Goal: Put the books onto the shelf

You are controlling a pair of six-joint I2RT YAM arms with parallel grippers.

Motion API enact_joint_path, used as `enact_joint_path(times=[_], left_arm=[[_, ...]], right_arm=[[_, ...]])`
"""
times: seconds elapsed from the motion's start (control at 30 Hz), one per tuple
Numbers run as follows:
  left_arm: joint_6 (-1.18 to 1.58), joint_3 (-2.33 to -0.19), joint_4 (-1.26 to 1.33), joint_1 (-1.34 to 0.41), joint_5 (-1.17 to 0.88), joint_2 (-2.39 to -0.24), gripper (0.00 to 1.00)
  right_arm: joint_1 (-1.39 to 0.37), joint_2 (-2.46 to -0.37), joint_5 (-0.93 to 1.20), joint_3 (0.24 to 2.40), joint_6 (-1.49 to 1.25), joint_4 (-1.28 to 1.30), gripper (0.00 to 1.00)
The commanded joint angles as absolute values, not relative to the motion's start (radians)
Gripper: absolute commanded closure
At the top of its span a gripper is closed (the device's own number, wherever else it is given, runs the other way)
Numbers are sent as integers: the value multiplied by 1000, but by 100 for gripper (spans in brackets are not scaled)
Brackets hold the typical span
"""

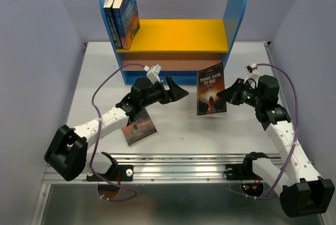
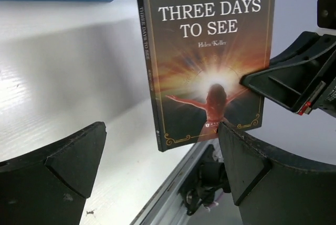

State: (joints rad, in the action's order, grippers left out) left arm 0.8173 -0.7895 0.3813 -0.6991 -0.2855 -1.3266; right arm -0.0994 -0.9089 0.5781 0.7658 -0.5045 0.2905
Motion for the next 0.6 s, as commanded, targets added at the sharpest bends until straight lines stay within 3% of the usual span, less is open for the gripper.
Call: enact_joint_path(times=[0.0, 0.27, 0.57], left_arm=[[859, -712, 601, -631, -540, -1286, 1], [968, -652, 992, -618, -731, -1301, 1], [930, -701, 1056, -618, -732, -1307, 1]], right_arm=[[-106, -842, 705, 867, -494, 215, 99], [-106, -802, 848, 945, -572, 121, 99], [-106, -793, 933, 943, -669, 22, 99]])
